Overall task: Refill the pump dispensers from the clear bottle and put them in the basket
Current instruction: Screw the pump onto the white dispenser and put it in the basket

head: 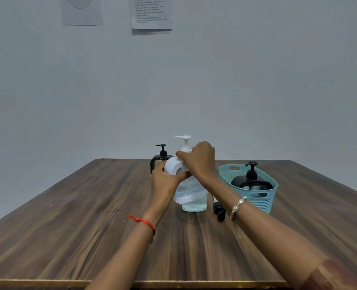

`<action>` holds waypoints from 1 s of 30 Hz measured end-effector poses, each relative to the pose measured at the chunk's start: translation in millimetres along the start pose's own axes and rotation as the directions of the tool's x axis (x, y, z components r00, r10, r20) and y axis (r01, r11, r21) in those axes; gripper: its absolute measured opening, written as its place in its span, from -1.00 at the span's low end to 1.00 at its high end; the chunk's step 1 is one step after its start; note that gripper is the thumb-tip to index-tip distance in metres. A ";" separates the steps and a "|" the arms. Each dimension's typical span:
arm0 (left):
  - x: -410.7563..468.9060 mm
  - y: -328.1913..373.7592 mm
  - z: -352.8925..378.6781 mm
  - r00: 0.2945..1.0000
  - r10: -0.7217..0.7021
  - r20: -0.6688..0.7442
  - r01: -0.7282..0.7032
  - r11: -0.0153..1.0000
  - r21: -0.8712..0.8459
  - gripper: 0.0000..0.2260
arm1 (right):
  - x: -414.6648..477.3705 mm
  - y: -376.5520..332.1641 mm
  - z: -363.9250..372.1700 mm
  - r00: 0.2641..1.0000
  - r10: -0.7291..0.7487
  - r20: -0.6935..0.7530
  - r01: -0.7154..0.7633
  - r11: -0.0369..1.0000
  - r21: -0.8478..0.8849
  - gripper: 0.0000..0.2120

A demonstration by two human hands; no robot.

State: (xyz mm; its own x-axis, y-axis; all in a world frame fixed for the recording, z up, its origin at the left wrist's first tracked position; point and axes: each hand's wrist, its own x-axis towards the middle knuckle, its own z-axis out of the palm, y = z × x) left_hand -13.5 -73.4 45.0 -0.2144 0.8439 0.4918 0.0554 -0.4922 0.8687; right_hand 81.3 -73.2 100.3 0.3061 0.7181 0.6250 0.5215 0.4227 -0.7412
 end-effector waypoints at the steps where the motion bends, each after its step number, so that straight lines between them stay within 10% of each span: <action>1: -0.5 0.6 2.2 1.000 0.003 -0.003 -0.003 1.000 -0.003 -0.65 | 0.2 1.1 -2.8 1.000 -0.020 0.001 0.020 1.000 -0.002 -0.60; 13: 13.2 34.5 53.1 0.988 0.088 0.129 -0.079 0.994 -0.076 -0.55 | 51.7 28.0 -120.9 0.840 0.142 0.525 -0.211 0.975 0.075 -0.55; 30: 75.0 51.4 159.7 0.887 0.148 0.437 -0.175 0.984 0.021 -0.50 | 128.0 56.0 -185.4 0.935 0.052 0.350 -0.123 0.975 0.184 -0.67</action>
State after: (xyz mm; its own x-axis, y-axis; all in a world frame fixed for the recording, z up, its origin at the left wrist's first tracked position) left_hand 129.0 -1.4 135.9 0.2440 0.7690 0.5908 0.1124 -0.6275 0.7704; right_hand 297.3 -60.1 184.2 0.0349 0.8872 0.4601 0.3242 0.4254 -0.8449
